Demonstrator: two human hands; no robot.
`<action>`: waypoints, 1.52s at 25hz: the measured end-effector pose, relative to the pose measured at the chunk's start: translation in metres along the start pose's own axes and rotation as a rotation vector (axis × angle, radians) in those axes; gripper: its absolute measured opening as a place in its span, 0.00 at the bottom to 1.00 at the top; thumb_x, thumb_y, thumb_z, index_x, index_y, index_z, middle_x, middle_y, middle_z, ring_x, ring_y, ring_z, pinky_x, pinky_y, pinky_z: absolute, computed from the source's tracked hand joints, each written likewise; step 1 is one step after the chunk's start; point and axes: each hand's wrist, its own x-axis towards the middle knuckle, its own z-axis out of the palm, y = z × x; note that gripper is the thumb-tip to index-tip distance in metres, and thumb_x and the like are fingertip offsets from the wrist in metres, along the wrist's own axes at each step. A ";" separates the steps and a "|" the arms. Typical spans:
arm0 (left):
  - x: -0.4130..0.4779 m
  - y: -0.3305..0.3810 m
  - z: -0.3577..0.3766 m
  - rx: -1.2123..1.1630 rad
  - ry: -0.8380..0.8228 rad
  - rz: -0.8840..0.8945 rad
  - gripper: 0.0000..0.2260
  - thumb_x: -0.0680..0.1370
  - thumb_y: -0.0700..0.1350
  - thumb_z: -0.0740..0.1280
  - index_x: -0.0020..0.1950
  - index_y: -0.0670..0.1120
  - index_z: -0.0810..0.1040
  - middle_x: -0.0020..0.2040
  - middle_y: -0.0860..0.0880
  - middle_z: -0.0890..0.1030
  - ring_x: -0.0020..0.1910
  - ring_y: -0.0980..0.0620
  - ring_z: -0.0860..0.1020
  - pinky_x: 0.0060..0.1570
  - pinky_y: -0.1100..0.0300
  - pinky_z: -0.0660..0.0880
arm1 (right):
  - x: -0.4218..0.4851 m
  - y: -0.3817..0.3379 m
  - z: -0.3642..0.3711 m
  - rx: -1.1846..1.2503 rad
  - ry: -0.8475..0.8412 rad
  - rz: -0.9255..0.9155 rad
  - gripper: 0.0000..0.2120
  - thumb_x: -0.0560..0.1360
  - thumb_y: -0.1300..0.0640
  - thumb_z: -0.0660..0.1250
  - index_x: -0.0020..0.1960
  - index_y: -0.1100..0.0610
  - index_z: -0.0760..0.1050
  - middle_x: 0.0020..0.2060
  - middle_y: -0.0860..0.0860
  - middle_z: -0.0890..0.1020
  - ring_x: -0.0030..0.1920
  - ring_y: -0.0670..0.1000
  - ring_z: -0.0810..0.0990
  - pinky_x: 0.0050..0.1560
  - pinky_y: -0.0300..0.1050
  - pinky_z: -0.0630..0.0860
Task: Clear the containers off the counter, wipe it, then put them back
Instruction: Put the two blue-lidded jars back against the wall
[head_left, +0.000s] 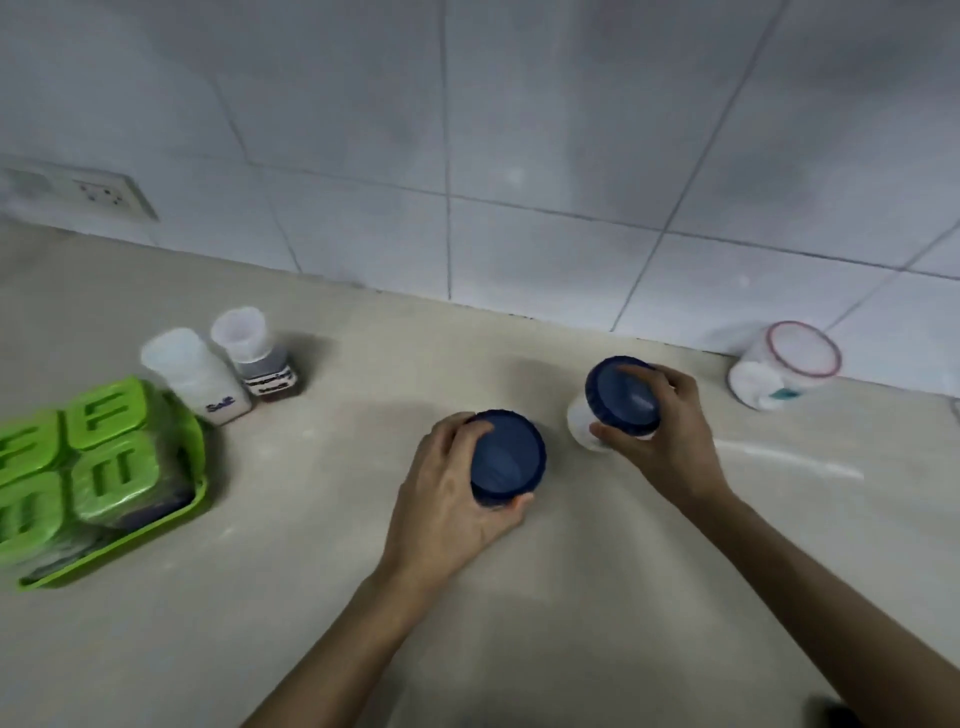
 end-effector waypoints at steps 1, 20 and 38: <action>0.011 0.019 0.018 -0.031 -0.028 0.021 0.31 0.64 0.57 0.75 0.63 0.48 0.72 0.63 0.51 0.73 0.61 0.52 0.73 0.56 0.61 0.74 | 0.006 0.019 -0.020 -0.042 0.010 0.023 0.34 0.63 0.50 0.79 0.66 0.47 0.69 0.65 0.52 0.68 0.62 0.53 0.71 0.57 0.41 0.70; 0.169 0.109 0.168 -0.091 -0.117 -0.065 0.28 0.68 0.50 0.76 0.65 0.47 0.69 0.64 0.46 0.68 0.58 0.52 0.71 0.56 0.64 0.66 | 0.102 0.127 -0.096 -0.654 -0.026 -0.134 0.36 0.66 0.32 0.67 0.67 0.50 0.67 0.66 0.55 0.73 0.71 0.59 0.63 0.73 0.63 0.47; 0.078 0.020 0.093 0.044 -0.161 0.121 0.16 0.78 0.45 0.65 0.65 0.45 0.72 0.67 0.48 0.69 0.68 0.52 0.68 0.66 0.61 0.66 | 0.007 0.093 -0.032 -0.424 -0.037 -0.531 0.15 0.75 0.54 0.66 0.59 0.58 0.73 0.64 0.58 0.74 0.61 0.59 0.74 0.61 0.55 0.71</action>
